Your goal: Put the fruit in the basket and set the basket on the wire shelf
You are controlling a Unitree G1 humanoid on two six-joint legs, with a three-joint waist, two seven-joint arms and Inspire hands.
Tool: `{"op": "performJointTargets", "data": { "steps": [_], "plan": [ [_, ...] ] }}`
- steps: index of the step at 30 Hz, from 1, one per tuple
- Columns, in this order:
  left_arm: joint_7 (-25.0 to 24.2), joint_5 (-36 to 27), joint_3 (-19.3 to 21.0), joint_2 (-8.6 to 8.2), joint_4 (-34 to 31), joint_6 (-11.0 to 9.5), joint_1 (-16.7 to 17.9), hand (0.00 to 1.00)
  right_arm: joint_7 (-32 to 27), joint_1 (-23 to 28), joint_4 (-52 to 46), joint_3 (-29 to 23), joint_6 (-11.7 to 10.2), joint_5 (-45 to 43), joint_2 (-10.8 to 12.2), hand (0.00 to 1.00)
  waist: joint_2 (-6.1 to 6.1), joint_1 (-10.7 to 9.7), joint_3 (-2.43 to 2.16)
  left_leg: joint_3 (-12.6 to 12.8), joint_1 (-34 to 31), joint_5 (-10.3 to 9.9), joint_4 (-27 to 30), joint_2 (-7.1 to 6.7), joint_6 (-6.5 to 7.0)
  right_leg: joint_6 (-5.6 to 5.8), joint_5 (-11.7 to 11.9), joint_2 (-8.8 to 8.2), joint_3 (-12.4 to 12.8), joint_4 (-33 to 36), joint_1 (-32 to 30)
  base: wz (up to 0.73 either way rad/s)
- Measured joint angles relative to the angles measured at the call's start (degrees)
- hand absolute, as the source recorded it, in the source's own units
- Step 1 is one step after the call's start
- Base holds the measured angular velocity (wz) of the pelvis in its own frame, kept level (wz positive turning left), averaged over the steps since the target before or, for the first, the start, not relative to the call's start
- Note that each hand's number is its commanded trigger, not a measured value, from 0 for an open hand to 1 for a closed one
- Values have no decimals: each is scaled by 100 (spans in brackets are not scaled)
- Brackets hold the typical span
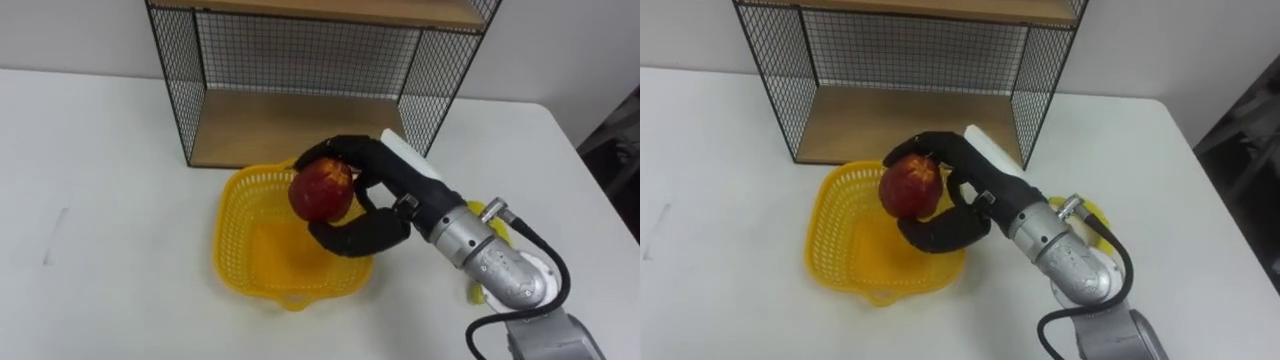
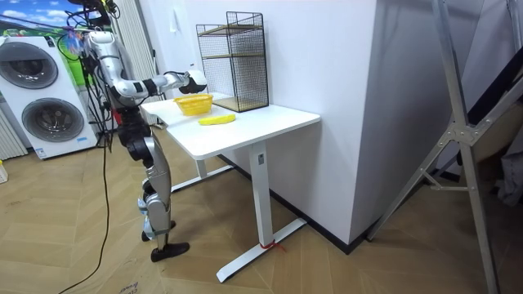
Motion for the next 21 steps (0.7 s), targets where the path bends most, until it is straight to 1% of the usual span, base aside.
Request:
{"op": "performJointTargets", "data": {
  "steps": [3,6,11,14,17,21],
  "plan": [
    [3,-1,0,1,0,64,-16,0,127,1,22,121,78,0,-5,0,31,-3,9,-24,10,0,-3,-1,0,0,0,-1,1,-14,19,4],
    [12,3,1,1,0,105,-34,0,210,1,26,141,112,0,0,0,43,1,14,-30,12,1,-6,-2,0,0,0,-1,-6,-17,25,0],
    [62,2,1,0,-2,113,-38,0,228,87,40,141,122,1,8,0,54,-3,18,-36,20,1,-2,-1,0,0,0,-4,-9,-33,47,0],
    [117,-6,0,-5,-2,126,-28,0,273,182,69,142,129,1,11,0,86,-3,34,-38,46,1,-1,-2,0,0,0,-5,-17,-30,69,0],
    [137,-6,-4,-6,-2,126,-35,0,290,251,75,145,139,1,21,0,115,-3,35,-38,46,1,0,-1,0,0,0,-4,-36,-15,64,0],
    [233,-6,-60,-25,-1,125,-35,0,295,270,80,143,141,1,25,0,114,-5,33,-38,46,1,-3,-3,0,0,0,-1,-31,-6,60,0]
  ]
}}
